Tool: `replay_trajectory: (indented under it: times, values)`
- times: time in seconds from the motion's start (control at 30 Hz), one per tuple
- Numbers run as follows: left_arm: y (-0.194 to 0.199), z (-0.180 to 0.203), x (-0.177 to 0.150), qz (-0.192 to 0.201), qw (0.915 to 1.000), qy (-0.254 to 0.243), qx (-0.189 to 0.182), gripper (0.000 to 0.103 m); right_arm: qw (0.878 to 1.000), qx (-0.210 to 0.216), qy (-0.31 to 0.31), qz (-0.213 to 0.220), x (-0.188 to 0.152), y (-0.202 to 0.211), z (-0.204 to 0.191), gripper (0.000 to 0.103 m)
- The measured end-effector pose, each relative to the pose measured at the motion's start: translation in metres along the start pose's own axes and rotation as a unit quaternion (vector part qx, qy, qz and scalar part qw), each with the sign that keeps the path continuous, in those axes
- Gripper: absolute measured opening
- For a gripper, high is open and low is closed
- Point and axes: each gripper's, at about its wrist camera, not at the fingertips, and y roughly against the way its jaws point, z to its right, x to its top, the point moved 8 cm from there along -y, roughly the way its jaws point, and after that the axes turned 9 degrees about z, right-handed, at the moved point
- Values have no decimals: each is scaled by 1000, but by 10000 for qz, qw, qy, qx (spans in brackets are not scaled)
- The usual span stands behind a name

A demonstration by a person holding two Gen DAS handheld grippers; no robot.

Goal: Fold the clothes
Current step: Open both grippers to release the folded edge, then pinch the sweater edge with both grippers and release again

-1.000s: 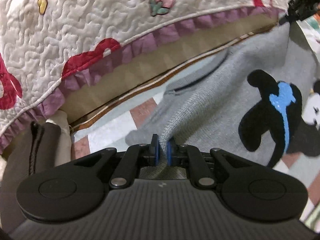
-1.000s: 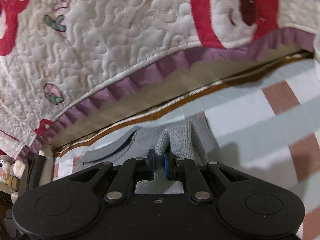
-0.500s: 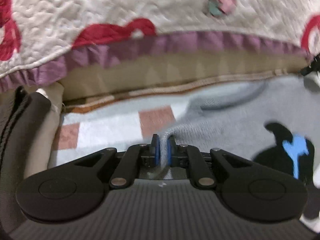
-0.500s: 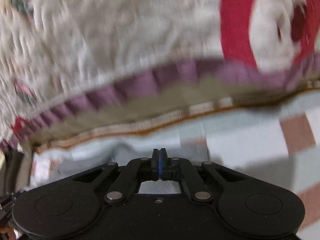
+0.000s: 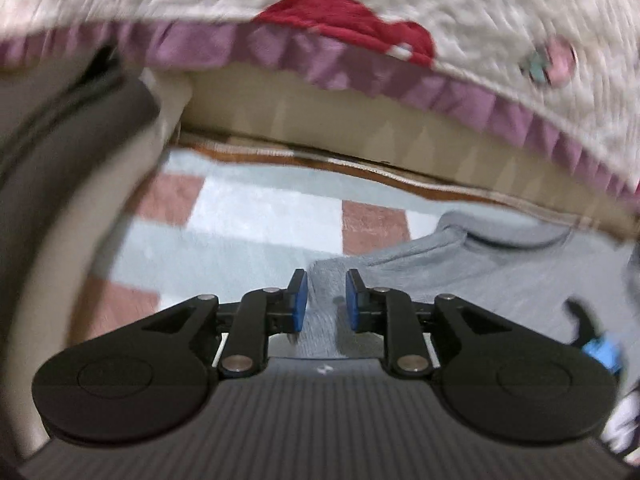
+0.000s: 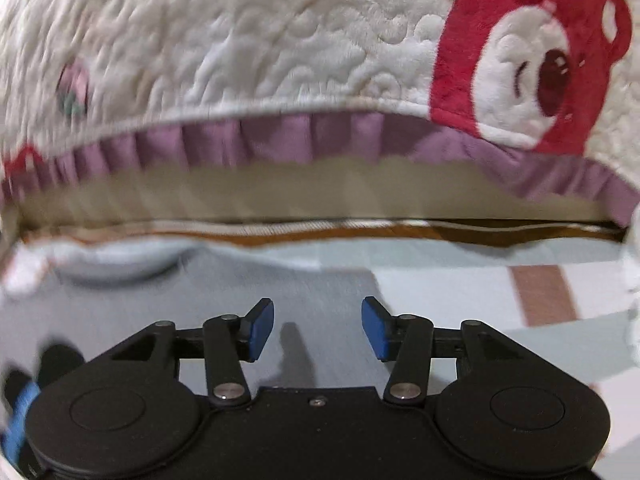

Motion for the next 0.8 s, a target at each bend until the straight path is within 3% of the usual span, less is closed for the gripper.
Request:
replay_trajectory:
  times: [0.07,0.17,0.27,0.33,0.37,0.4,0.43,0.53,0.63,0.8]
  values:
    - [10,2,-5,27,9995,171,-253,26,9999,-103,115,-32,-10,7,6,60]
    - [14,9,-17,-160,9988,-40,-454,46,9997,-203,4,-142,-25,6,16,63]
    - [10,11,-28,-329,9985,-286,-321,51,9992,-205,-261,-207,-35,-8,24,71]
    - [5,11,-34,-351,9981,-438,-265,48,9984,-103,-515,-192,-37,-17,28,71]
    - [1,11,-37,-351,9978,-512,-247,26,9980,31,-620,-114,-35,-20,26,65]
    - [0,11,-39,-301,9975,-604,-187,14,9977,250,-630,-7,-33,-23,23,30]
    - [2,11,-36,-195,9976,-643,-163,11,9978,392,-523,97,-28,-23,19,20]
    - [18,19,-18,233,9974,-621,-288,9,9968,634,-126,473,-13,-18,7,16]
    - [31,29,-2,655,9946,-704,-387,9,9960,468,45,755,-1,-8,8,13]
    - [26,38,7,1080,9895,-906,-304,9,9933,354,-283,1061,22,1,17,12]
